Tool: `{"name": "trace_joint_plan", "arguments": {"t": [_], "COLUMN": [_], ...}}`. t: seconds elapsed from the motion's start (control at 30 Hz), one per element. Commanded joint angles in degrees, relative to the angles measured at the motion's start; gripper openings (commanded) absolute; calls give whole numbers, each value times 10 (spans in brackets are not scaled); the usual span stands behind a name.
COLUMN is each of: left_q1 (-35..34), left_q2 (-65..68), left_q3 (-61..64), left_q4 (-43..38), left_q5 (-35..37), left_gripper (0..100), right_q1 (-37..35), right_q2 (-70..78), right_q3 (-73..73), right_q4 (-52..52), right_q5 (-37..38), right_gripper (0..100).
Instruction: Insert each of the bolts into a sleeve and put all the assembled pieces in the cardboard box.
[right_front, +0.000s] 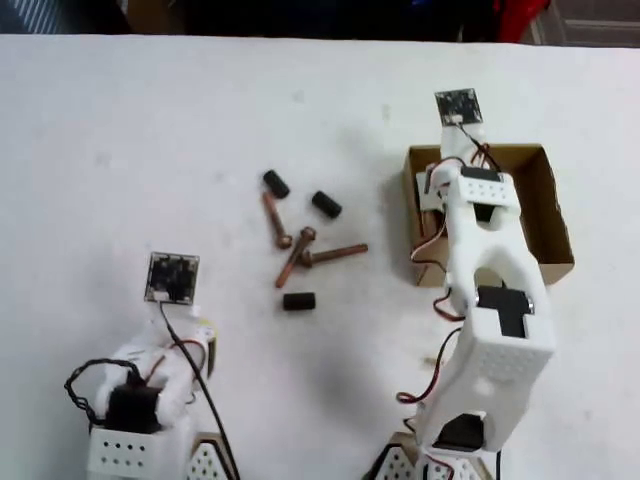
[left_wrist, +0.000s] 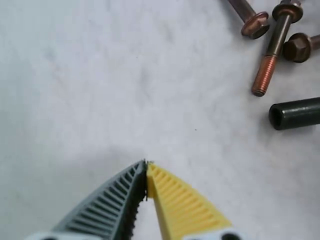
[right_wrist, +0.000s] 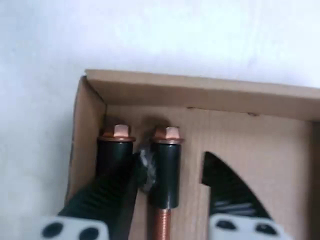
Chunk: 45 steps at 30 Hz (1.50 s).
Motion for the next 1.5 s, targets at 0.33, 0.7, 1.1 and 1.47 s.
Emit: {"name": "trace_joint_plan", "arguments": {"t": [0.33, 0.7, 1.1, 1.47], "left_q1": [0, -3, -4, -4], "left_q2": [-4, -3, -3, -3], "left_q3": [12, 12, 12, 12], "left_q4": [-33, -40, -36, -31], "left_q5": [-7, -7, -7, -7], "left_gripper": [23, 23, 23, 23], "right_q1": [-29, -104, -184, -214], "right_q2": [-106, -221, -279, -195], "right_q3": [-27, -27, -27, -29], "right_q4": [35, 143, 174, 154], "right_q5": [1, 3, 73, 191], "right_gripper": [237, 237, 74, 175]}}
